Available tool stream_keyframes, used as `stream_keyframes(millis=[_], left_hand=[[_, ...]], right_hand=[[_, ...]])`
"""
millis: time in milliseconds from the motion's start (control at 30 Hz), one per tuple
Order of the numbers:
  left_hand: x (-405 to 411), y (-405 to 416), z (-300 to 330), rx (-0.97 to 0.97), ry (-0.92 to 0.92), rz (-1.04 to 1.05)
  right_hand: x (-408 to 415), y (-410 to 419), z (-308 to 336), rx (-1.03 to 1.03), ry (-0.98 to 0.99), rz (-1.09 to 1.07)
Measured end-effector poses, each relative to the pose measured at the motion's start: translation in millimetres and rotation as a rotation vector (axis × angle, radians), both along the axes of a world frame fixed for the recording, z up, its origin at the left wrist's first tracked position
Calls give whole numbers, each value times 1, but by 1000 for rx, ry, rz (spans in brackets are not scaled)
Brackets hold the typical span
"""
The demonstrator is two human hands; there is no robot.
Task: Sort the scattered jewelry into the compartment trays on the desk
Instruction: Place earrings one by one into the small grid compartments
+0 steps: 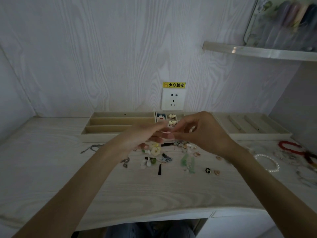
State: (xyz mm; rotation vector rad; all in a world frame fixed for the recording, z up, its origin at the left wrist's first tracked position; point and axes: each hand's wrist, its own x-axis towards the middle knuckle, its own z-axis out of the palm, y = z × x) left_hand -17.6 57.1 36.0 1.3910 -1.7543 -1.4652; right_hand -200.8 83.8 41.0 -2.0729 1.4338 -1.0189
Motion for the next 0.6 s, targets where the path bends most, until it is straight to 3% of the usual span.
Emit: stream_keyframes(millis=[167,300,433,600], left_hand=[[9,-8,1,-171,-37,-64],[15,-10,7,-233,-32,-83],[17,-12,8,-250,-47,-167],[16,-19,3,-268,-103,-180]], right_hand=[[2,1,-6,-31,74,-1],[-2,-2,2,269,-222,-56],[1,-6,-2,560,-500,96],[6,-11,-12,553,-426,90]])
